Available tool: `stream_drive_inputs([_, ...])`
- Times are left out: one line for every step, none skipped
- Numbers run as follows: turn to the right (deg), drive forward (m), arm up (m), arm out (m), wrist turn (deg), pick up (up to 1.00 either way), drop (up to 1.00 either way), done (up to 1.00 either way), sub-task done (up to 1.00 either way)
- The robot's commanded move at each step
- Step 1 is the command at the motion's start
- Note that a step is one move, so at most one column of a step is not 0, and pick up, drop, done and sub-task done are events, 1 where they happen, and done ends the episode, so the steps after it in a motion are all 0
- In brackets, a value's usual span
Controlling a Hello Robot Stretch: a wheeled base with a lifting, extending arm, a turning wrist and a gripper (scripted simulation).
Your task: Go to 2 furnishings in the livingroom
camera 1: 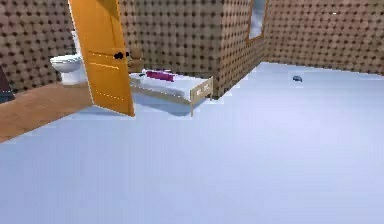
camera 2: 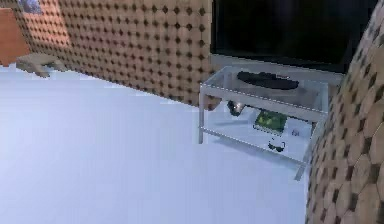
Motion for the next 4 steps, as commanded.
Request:
stream_drive_inputs([30.0,0.0,0.0,0.0,0.0,0.0,0.0,0.0,0.0])
stream_drive_inputs([0.0,0.2,0.0,0.0,0.0,0.0,0.0,0.0,0.0])
stream_drive_inputs([-45.0,0.0,0.0,0.0,0.0,0.0,0.0,0.0,0.0])
stream_drive_inputs([-30.0,0.0,0.0,0.0,0.0,0.0,0.0,0.0,0.0])
